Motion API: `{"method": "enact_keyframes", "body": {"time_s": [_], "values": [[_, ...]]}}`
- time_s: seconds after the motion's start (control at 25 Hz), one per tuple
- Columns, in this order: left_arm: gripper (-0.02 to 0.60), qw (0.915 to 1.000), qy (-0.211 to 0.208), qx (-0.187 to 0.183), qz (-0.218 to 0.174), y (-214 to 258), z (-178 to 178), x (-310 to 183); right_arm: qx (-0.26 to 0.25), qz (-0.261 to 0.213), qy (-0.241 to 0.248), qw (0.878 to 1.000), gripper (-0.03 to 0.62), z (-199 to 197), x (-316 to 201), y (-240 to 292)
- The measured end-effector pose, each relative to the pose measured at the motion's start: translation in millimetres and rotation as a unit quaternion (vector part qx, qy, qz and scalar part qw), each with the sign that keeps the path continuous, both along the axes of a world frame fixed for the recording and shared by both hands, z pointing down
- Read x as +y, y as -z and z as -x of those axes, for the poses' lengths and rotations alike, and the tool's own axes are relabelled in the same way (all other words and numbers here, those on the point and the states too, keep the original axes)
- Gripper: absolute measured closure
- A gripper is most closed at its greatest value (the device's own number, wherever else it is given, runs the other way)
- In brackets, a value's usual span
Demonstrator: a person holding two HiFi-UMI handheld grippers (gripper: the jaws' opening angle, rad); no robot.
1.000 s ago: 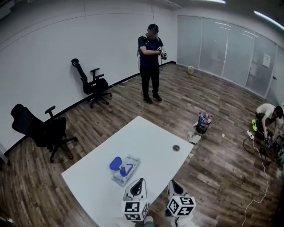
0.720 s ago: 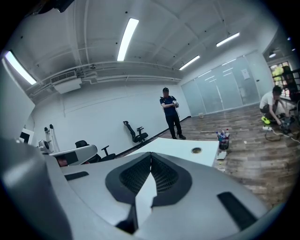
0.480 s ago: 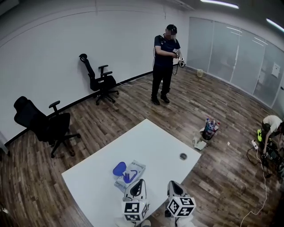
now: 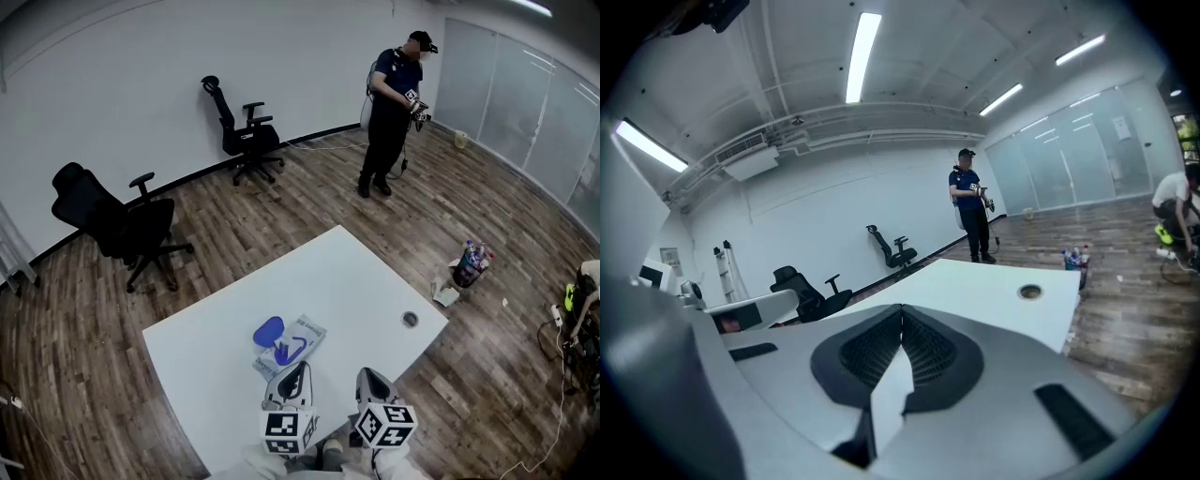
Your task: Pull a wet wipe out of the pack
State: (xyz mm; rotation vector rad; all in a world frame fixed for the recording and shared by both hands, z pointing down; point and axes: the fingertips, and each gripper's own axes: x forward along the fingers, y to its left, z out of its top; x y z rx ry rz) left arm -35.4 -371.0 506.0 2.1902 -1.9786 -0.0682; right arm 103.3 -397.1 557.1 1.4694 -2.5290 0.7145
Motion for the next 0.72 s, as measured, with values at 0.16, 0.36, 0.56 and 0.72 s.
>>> {"method": "enact_keyframes", "body": {"time_s": [0.16,0.36,0.56,0.72], "values": [[0.585,0.9998,0.009,0.003,0.020,-11,-1,-6,0.004,0.004,0.023,1.000,0.586,3,-9,3],[0.586,0.9979,0.040,0.019,0.047,-32,7,-22,0.008,0.021,0.029,0.999,0.586,-4,-18,-9],[0.584,0.9958,0.062,0.012,0.066,-49,15,-39,0.010,0.040,0.033,0.999,0.586,-11,-26,-22],[0.584,0.9927,0.090,0.000,0.081,-65,27,-56,0.013,0.049,0.035,0.998,0.586,-14,-34,-30]]}}
